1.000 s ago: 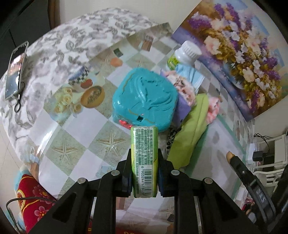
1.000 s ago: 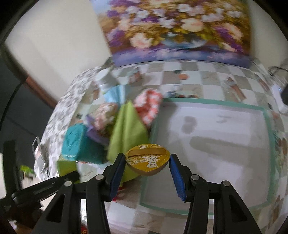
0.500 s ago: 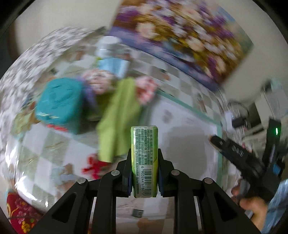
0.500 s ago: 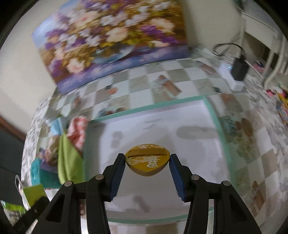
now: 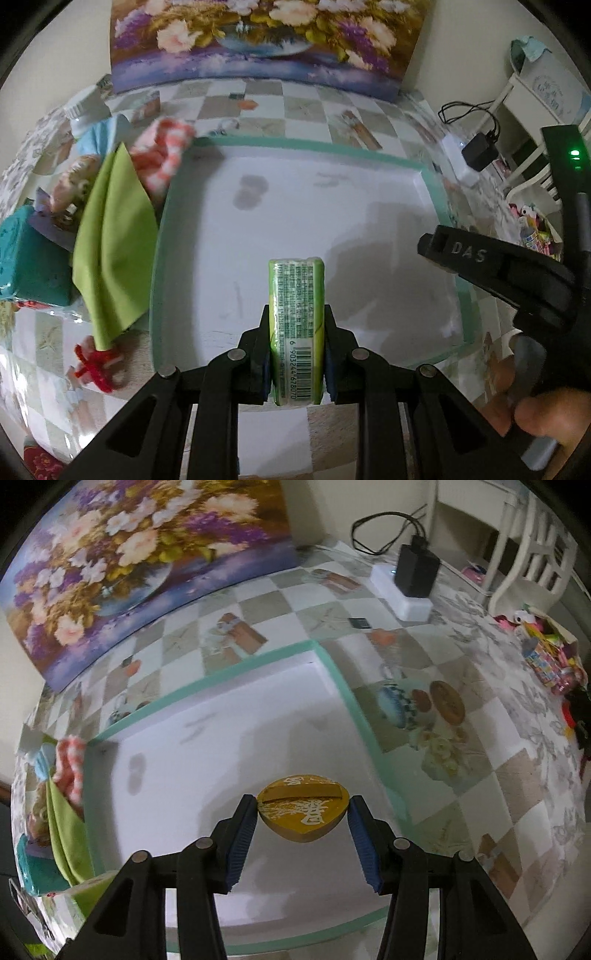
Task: Organize soft objects
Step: 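Carry both items over the white tray and open both tools to release them, then move the left tool back to the pile toward the red-white hair tie, then grasp the red-white hair tie with the left tool while the right tool reaches the green cloth, then grip the green cloth with the right tool and lift it from the pile, then lower the hair tie into the tray with the left tool while the right tool drops the green cloth there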
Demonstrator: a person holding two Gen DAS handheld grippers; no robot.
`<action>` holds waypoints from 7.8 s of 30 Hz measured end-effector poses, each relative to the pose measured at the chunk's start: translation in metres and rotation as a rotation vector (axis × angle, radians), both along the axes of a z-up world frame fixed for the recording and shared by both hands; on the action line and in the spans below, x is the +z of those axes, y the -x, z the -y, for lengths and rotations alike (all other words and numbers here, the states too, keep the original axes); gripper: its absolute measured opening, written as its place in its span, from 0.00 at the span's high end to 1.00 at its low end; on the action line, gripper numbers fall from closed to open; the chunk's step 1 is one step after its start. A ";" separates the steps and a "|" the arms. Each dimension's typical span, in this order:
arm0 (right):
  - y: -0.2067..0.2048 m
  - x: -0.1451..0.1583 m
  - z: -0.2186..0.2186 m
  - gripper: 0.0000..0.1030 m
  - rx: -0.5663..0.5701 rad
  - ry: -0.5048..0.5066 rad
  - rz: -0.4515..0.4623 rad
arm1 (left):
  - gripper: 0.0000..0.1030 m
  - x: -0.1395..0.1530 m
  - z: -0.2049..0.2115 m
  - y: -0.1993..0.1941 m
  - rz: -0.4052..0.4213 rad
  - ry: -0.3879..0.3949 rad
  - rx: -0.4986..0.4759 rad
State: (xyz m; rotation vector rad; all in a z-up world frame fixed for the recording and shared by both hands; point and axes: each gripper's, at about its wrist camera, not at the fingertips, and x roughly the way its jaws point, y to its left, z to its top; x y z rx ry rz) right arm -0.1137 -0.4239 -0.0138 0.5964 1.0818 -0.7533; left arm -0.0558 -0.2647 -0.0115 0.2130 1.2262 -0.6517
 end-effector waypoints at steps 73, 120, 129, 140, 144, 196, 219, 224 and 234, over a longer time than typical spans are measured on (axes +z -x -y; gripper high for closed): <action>-0.067 0.021 -0.154 0.00 0.503 -0.066 0.065 | 0.08 -0.027 -0.207 -0.077 -0.274 -0.095 0.641; -0.095 0.028 -0.169 0.00 0.581 -0.012 0.190 | 0.76 -0.046 -0.167 -0.103 -0.322 0.006 0.624; -0.114 0.033 -0.194 0.00 0.669 0.007 0.279 | 0.76 -0.053 -0.199 -0.102 -0.363 0.024 0.695; -0.131 0.017 -0.191 0.00 0.666 -0.054 0.287 | 0.75 -0.053 -0.218 -0.100 -0.383 0.031 0.714; -0.140 0.011 -0.191 0.00 0.664 -0.080 0.282 | 0.75 -0.051 -0.216 -0.100 -0.390 0.030 0.719; -0.153 -0.002 -0.195 0.93 0.706 -0.165 0.250 | 0.76 -0.051 -0.218 -0.103 -0.387 0.025 0.720; -0.082 0.121 -0.116 0.94 0.479 -0.073 0.607 | 0.78 0.060 -0.164 -0.081 -0.004 0.163 0.475; -0.053 0.134 -0.077 0.94 0.351 0.029 0.601 | 0.78 0.073 -0.128 -0.068 0.059 0.204 0.333; -0.017 0.117 -0.016 0.93 0.146 0.147 0.436 | 0.78 0.060 -0.059 -0.039 0.103 0.146 0.102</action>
